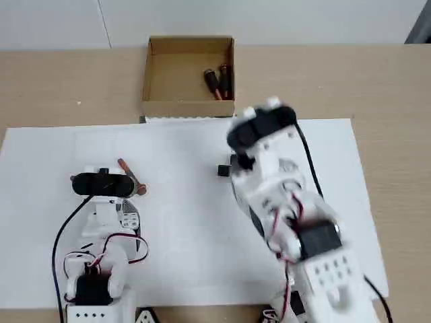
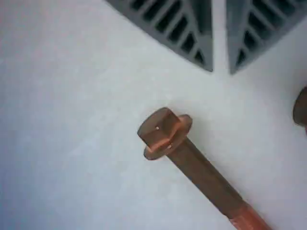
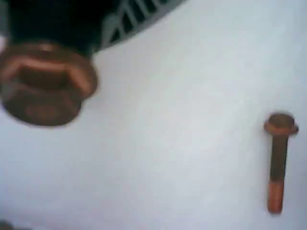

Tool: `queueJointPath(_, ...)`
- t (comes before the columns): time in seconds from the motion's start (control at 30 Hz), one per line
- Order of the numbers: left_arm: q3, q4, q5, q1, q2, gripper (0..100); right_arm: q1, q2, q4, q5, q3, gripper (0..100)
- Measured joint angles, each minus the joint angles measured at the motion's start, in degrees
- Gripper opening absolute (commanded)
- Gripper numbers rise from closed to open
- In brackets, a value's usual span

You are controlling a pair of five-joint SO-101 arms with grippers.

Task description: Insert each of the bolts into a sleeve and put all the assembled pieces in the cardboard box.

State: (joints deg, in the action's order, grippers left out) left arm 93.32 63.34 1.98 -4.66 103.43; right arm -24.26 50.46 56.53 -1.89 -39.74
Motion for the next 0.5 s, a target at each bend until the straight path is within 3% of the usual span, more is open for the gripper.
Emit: queueJointPath(0.5,0.0,-0.4,0.0,0.0,0.0,1,0.3,-52.8,-15.4,9.8,43.5,0.3)
